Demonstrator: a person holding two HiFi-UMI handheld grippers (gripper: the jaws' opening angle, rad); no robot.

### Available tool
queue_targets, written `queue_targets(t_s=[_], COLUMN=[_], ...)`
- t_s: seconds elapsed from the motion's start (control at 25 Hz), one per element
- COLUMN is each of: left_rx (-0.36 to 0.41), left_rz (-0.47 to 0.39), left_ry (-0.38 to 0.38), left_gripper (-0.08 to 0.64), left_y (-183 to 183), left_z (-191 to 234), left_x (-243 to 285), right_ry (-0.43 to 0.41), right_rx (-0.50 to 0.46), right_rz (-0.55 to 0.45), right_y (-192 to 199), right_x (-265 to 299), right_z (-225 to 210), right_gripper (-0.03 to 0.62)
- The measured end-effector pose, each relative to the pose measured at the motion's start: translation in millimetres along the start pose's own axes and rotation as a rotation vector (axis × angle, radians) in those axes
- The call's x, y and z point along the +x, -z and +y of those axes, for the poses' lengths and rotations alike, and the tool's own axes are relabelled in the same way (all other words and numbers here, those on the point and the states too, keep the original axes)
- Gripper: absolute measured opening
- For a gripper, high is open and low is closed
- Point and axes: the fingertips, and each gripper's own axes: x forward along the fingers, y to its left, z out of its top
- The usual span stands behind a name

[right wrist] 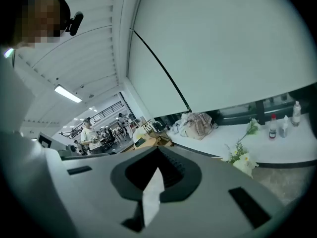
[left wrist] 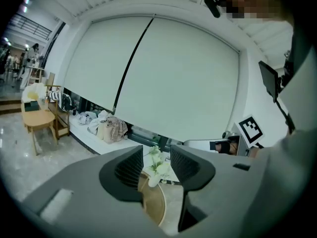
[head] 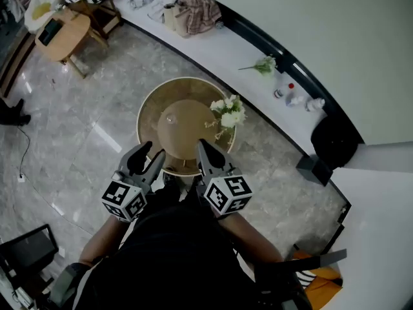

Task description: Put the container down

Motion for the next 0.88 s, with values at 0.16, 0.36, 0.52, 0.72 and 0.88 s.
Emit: queue_targets(t_s=[0.16, 0.36, 0.52, 0.72, 0.88], left_rx=[-0.025, -0.003, 0.003, 0.020, -0.001], left_rz=[-0.029, -0.037, -0.041, -0.041, -0.031], left_ry=[0.012, 0.008, 0.011, 0.040, 0.039], left_gripper=[0.156, 0.152, 0.147, 0.147, 0.147], left_y=[-15.0, -21.7, -27.2, -29.4, -28.0], left_z=[-15.8, -23.5, -27.2, -32.3, -28.6], left_x=[-6.7, -15.5, -11.7, -11.1, -15.2], right_ry=[-0.003, -0.006, -0.010, -0.026, -0.032], right_rx=[0.001, 0.010, -0.027, -0.085, -0.080], right_rz=[-0.003, 0.011, 0.003, -0.041, -0.035], right_y=[-4.7, 1.8, -8.2, -20.3, -17.9], right_x=[-12.7, -30.2, -37.3, -43.9, -43.0], right_z=[3.7, 8.9, 14.2, 29.8, 35.3], right_gripper=[0.006, 0.006, 0.006, 0.006, 0.006])
